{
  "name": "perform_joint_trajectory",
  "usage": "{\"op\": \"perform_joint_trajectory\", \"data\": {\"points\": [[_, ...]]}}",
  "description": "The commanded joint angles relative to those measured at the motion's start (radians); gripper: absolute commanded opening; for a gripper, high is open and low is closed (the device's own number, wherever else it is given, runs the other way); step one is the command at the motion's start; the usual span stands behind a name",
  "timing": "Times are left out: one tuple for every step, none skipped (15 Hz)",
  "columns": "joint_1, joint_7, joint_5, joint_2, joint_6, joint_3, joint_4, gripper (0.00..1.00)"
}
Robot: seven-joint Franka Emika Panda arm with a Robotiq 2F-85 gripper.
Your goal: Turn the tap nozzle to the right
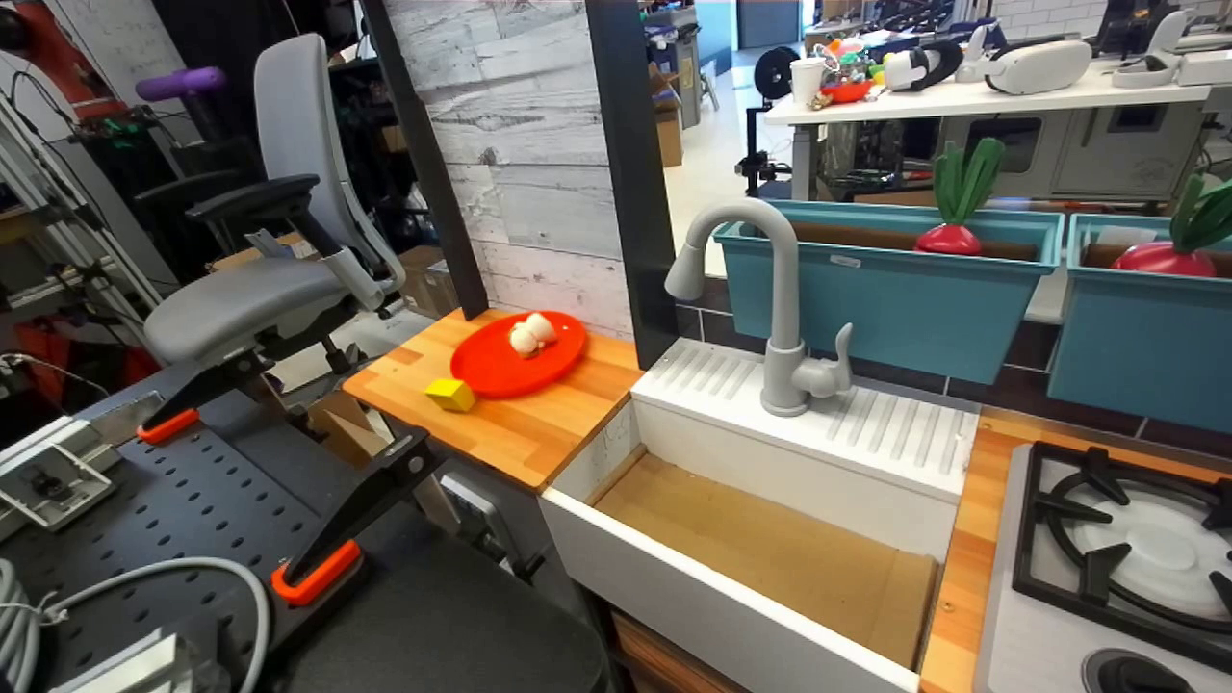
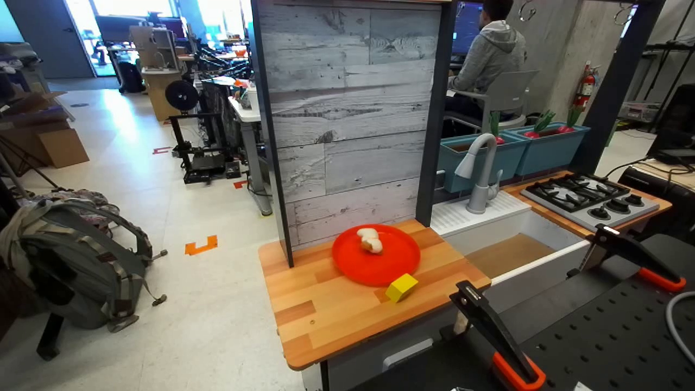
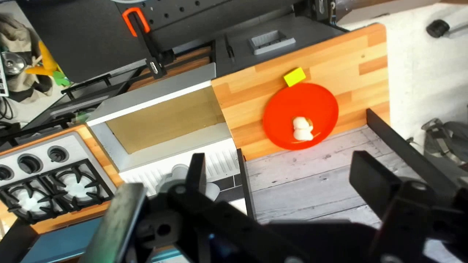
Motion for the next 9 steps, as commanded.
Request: {"op": "perform_joint_trajectory", "data": {"points": [[-0.047,0.068,0.034,0.243,0.137,-0.004,0.119,1.0],[-0.062,0.091,0.035,0.305,0.169,-0.007,0.154,1.0],[-0.074,0.114,0.036,0.364,0.202,-0.01,0.187,1.0],[-0.086,0.136,0.036,0.424,0.224,-0.017,0.226,1.0],[-0.095,0.158,0.036,0.485,0.241,-0.023,0.268,1.0],[-0.103,0.181,0.034,0.548,0.257,-0.032,0.313,1.0],[-0.107,0.203,0.034,0.606,0.27,-0.041,0.355,1.0],[-0.11,0.228,0.03,0.659,0.285,-0.052,0.394,1.0],[-0.108,0.247,0.035,0.713,0.292,-0.068,0.436,1.0]]}}
